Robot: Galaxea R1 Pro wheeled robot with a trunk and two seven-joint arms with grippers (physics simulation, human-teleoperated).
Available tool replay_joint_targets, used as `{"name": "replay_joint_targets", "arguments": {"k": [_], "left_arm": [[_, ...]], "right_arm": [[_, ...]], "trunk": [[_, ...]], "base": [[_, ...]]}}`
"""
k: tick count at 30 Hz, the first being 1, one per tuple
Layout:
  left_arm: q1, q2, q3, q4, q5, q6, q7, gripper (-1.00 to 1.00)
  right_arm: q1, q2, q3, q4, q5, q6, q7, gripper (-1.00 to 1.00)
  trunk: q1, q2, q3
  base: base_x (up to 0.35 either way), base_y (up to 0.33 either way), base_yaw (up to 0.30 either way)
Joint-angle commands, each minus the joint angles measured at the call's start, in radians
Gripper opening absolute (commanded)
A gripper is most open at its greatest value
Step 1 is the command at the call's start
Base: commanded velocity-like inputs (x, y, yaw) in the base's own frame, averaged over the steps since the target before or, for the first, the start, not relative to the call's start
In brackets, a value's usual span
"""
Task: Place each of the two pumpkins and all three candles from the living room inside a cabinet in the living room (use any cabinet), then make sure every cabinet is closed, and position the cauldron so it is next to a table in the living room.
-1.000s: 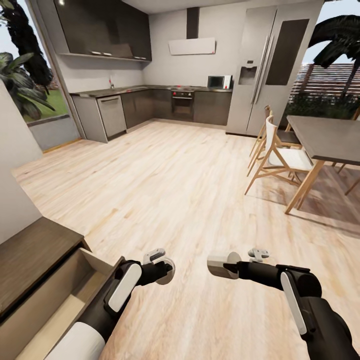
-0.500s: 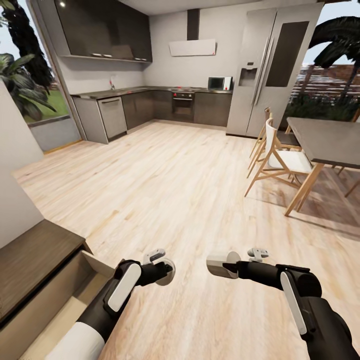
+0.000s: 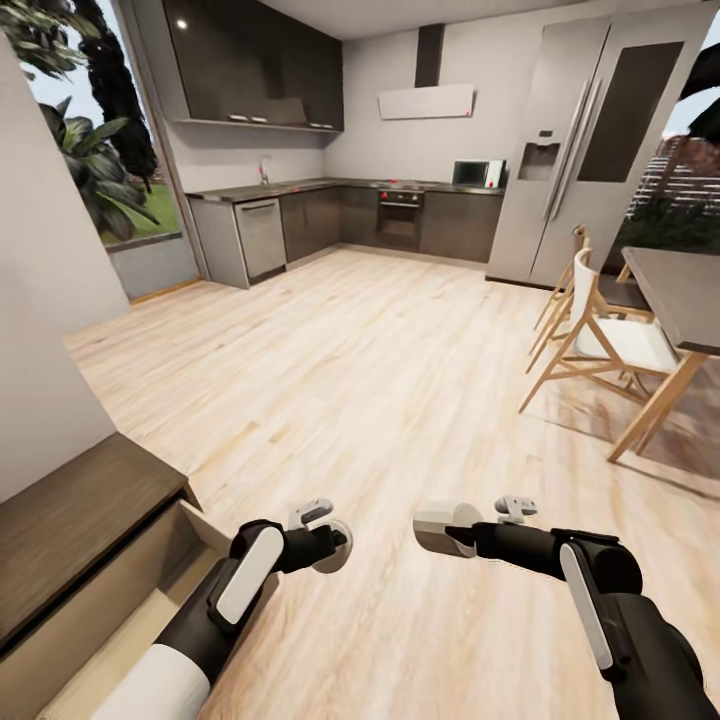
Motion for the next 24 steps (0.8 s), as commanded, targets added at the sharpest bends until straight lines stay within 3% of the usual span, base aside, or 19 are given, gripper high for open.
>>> {"name": "replay_joint_targets", "arguments": {"k": [1,13,24], "left_arm": [[-0.001,0.000,-0.001,-0.001,0.011,0.001,0.010,-1.00],[-0.001,0.000,-0.001,-0.001,0.011,0.001,0.010,-1.00],[0.001,0.001,0.004,-0.033,0.014,0.004,0.010,-1.00]], "right_arm": [[0.000,0.000,-0.001,0.000,-0.010,0.007,-0.001,-1.00],[0.000,0.000,-0.003,-0.005,-0.011,0.009,0.004,-1.00],[0.000,0.000,-0.001,-0.001,-0.010,0.008,-0.001,-1.00]], "trunk": [[0.000,0.000,0.000],[0.000,0.000,0.001],[0.000,0.000,0.008]], "base": [[0.200,-0.257,0.250],[0.193,-0.253,0.053],[0.084,-0.178,0.229]]}}
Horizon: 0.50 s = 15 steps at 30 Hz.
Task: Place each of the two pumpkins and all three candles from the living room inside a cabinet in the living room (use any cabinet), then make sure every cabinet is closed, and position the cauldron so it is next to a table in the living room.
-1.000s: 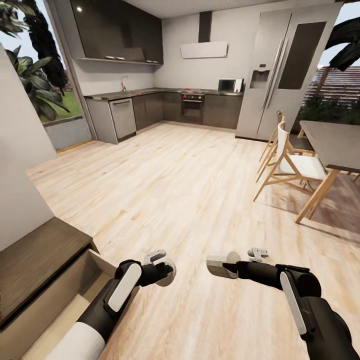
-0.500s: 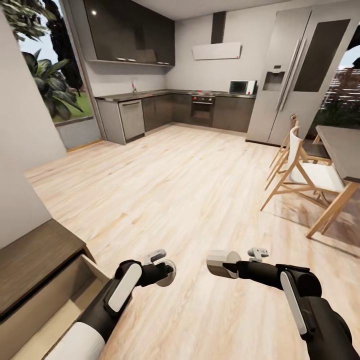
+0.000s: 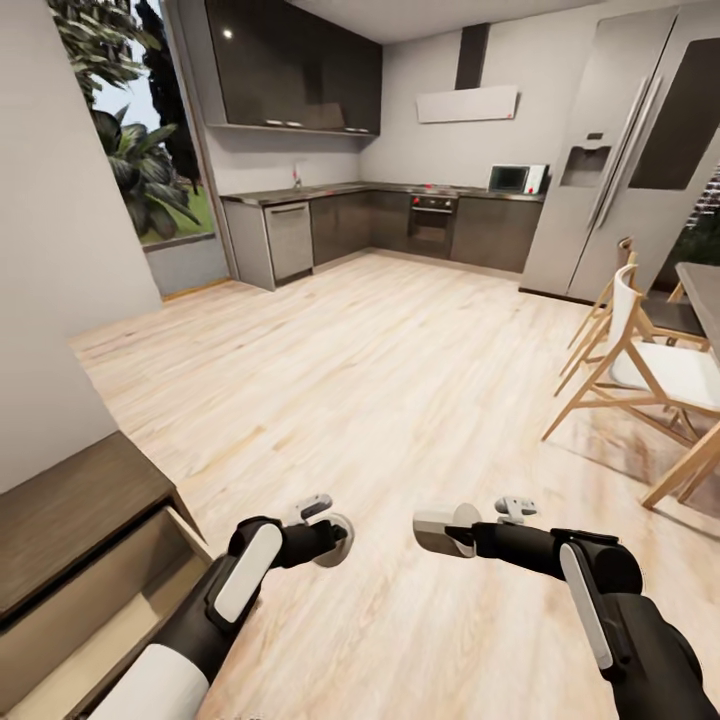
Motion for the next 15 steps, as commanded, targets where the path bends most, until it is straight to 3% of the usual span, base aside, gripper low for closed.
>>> {"name": "replay_joint_targets", "arguments": {"k": [1,6,15], "left_arm": [[0.000,0.000,-0.001,-0.007,0.013,0.003,0.010,-1.00],[0.001,0.002,-0.004,-0.018,0.059,0.004,0.011,-1.00],[0.002,0.002,-0.009,-0.017,0.070,0.004,0.011,-1.00]], "right_arm": [[0.000,0.000,-0.001,-0.001,-0.008,0.007,-0.002,-1.00],[0.000,0.001,0.000,0.003,-0.007,0.005,-0.003,-1.00],[0.000,0.001,0.032,0.000,-0.007,0.005,-0.004,-1.00]], "trunk": [[0.000,0.000,0.000],[-0.008,0.014,0.009],[-0.042,0.077,0.046]], "base": [[0.018,-0.042,0.247],[0.006,-0.013,0.248],[0.000,-0.001,0.240]]}}
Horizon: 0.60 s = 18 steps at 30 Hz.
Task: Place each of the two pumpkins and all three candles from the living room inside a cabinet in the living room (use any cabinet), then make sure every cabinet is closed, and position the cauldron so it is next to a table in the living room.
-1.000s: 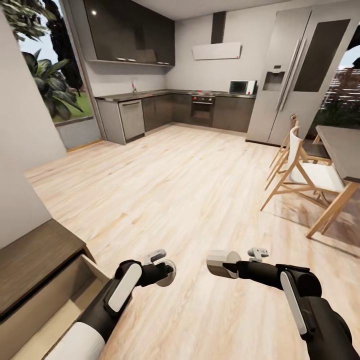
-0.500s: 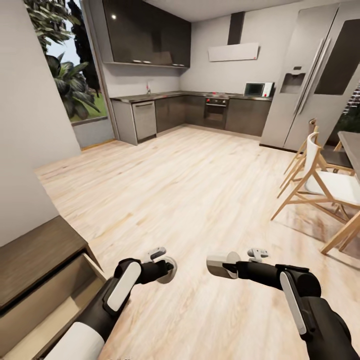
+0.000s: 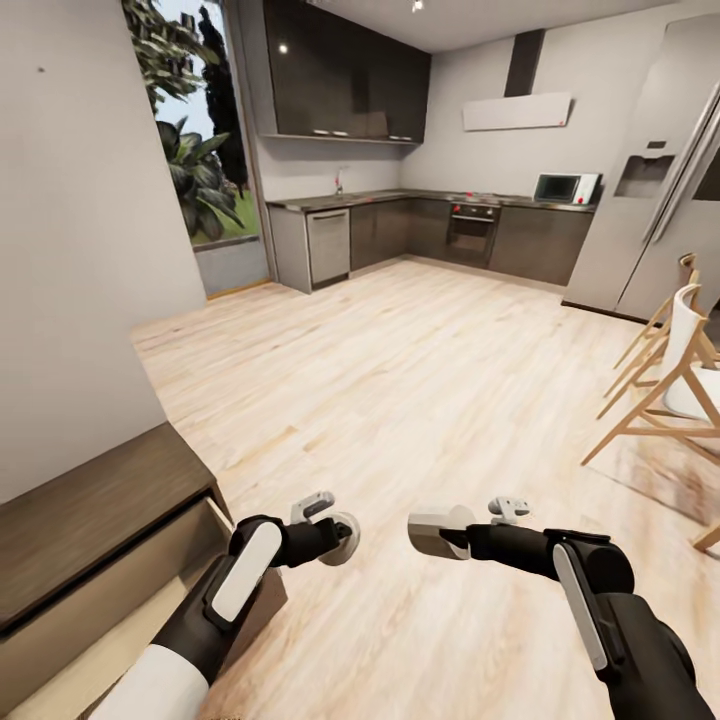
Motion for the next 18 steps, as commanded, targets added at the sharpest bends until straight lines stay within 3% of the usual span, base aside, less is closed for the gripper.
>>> {"name": "replay_joint_targets", "arguments": {"k": [1,18], "left_arm": [[-0.001,0.000,-0.001,0.000,0.011,0.001,0.010,-1.00],[-0.001,0.000,-0.002,0.000,0.011,0.001,0.010,-1.00]], "right_arm": [[0.000,0.000,-0.001,0.000,-0.010,0.007,-0.002,-1.00],[0.000,0.000,0.001,0.001,-0.010,0.007,-0.001,-1.00]], "trunk": [[-0.004,0.007,0.003],[-0.069,0.126,0.074]], "base": [[0.000,0.000,0.235],[0.000,0.000,0.231]]}}
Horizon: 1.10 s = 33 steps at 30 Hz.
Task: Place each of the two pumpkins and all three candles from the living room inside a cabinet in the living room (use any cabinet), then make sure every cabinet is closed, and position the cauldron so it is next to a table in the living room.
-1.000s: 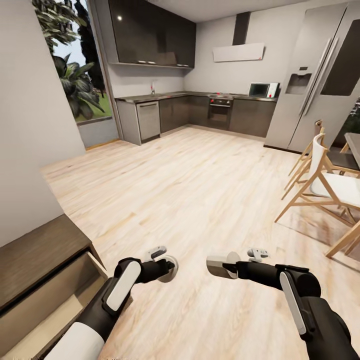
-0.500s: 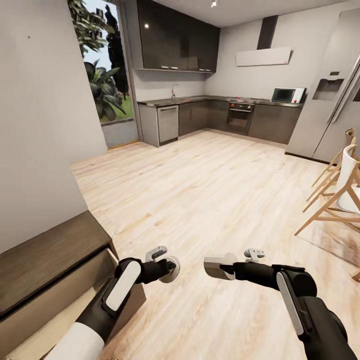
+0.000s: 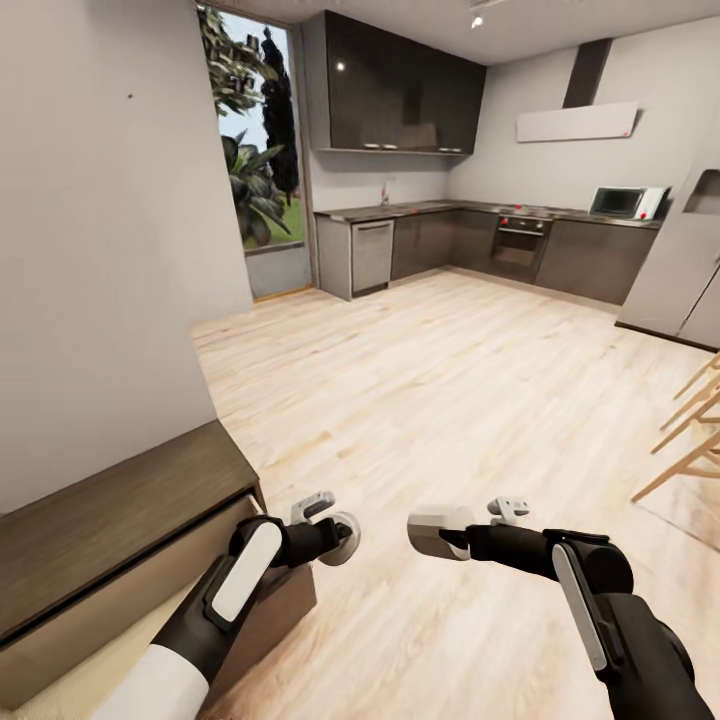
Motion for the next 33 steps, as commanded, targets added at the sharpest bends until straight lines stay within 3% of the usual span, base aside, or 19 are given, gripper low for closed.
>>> {"name": "replay_joint_targets", "arguments": {"k": [1,22,29,33], "left_arm": [[-0.001,0.000,-0.001,-0.001,0.010,0.001,0.010,-1.00],[-0.001,0.000,-0.001,0.005,0.010,0.002,0.010,-1.00],[-0.001,-0.003,0.001,-0.001,0.008,0.054,0.008,-1.00],[-0.001,-0.004,0.002,-0.002,0.008,0.060,0.008,-1.00]], "right_arm": [[0.000,0.000,-0.001,-0.001,-0.012,0.008,-0.001,-1.00],[0.000,-0.001,-0.002,-0.005,-0.013,0.009,0.002,-1.00],[0.000,0.000,0.001,0.005,-0.013,0.008,0.001,-1.00],[0.000,-0.001,0.017,0.005,-0.014,0.009,0.003,-1.00]], "trunk": [[-0.004,0.007,0.003],[-0.085,0.154,0.092],[-0.111,0.203,0.121],[-0.111,0.203,0.125]], "base": [[0.000,0.000,0.229],[0.000,0.000,0.229],[0.000,0.000,0.228],[0.000,0.000,0.227]]}}
